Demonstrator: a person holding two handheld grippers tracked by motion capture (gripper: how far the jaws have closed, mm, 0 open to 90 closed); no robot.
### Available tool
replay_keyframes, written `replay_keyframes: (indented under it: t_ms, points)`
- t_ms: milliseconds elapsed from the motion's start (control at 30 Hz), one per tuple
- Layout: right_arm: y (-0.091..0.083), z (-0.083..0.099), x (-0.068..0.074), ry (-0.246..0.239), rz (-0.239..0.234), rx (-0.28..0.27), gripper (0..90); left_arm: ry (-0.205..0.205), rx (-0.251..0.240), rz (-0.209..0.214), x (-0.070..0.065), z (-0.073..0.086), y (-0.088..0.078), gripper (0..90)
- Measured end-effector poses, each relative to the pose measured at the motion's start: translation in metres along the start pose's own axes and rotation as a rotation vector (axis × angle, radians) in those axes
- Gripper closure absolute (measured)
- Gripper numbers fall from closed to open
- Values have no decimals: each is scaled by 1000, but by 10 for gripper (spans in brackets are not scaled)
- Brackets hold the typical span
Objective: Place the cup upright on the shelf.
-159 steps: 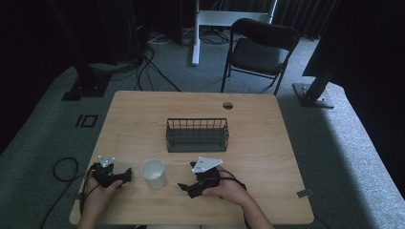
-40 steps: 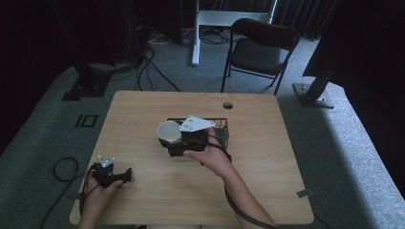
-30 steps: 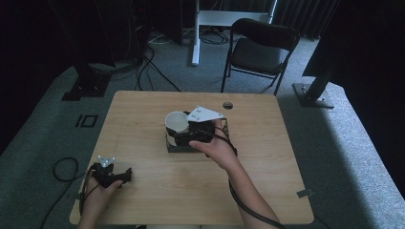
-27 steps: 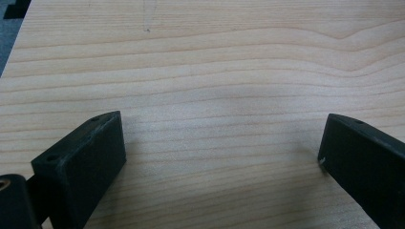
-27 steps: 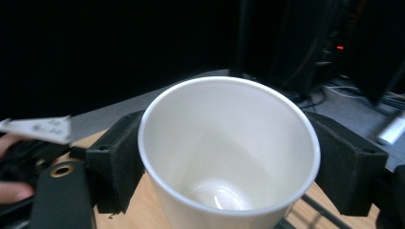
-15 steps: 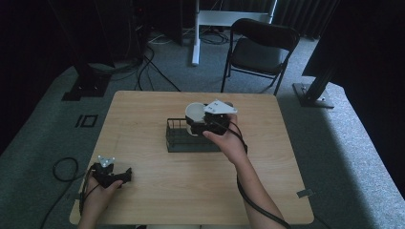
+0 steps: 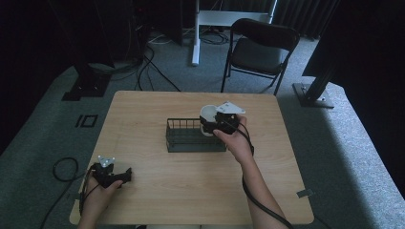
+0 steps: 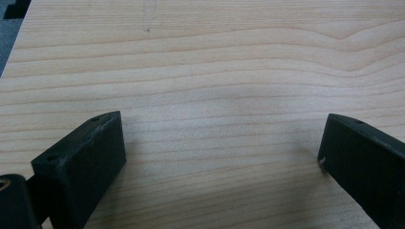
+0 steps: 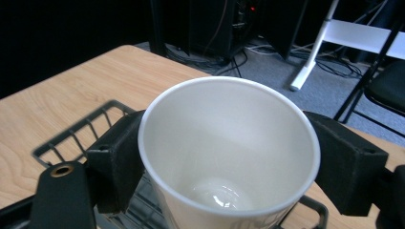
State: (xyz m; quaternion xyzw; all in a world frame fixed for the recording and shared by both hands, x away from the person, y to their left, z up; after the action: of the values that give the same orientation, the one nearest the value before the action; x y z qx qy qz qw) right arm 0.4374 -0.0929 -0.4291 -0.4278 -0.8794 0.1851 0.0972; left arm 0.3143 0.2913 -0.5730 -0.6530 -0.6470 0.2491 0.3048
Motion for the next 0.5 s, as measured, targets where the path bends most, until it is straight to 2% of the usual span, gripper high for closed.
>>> replay_keyframes:
  t_ms: [300,433,500]
  points:
    - [5,16,-7,9,26,23,195,0,0,0,0,0,0,26]
    - [10,26,-9,-1,32,36,194,0,-1,0,0,0,0,26]
    - [11,29,-9,11,32,40,194,0,0,0,0,0,0,26]
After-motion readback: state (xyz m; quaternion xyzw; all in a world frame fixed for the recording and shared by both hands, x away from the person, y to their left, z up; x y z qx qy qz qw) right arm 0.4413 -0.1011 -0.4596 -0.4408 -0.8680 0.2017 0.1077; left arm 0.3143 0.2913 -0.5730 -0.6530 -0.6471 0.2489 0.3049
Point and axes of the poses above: each handheld gripper's, and its own axes: y roughly forward along the jaws, z roughly out of its underside, x roughly to its left, the point moved 3 cm from there along y, roughly forward along the jaws, and after that the axes turned 5 degrees about -z, right-handed, at the moved point
